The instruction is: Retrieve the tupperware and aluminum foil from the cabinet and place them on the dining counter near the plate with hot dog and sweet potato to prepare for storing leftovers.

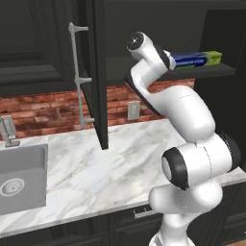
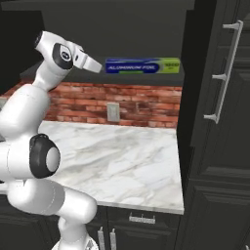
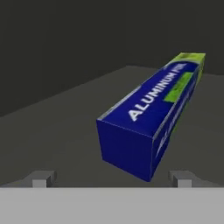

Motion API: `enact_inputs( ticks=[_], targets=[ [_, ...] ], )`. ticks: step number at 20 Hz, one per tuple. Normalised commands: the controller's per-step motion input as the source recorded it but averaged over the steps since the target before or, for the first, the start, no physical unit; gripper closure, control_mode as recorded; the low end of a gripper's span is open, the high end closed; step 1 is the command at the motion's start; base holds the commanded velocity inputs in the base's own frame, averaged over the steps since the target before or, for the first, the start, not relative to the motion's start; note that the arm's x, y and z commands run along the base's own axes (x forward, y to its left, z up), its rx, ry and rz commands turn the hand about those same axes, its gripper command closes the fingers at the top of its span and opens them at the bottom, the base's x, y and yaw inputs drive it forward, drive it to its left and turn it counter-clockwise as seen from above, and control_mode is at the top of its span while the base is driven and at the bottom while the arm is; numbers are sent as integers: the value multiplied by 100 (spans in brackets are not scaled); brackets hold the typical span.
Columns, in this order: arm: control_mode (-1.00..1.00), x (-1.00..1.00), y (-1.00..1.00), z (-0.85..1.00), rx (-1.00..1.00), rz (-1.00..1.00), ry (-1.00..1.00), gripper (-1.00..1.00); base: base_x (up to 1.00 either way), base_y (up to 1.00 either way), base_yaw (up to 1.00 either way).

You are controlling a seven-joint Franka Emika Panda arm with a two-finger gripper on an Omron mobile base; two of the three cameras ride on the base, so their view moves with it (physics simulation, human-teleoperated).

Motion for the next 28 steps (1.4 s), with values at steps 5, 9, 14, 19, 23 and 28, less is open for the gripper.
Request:
enact_inputs(
  ticks=[5,9,14,19,23,28],
  targets=[
    [-100,34,0,-13,0,-20,0,-100,0,0,0],
    [-100,33,0,-6,0,-23,0,-100,0,0,0],
    [-100,25,-6,-2,0,-24,0,-100,0,0,0],
    [-100,-13,-11,0,0,-15,0,-100,0,0,0],
    [-100,-24,-22,0,0,-8,0,-100,0,0,0],
    [-100,13,-32,0,3,-5,0,-100,0,0,0]
  ],
)
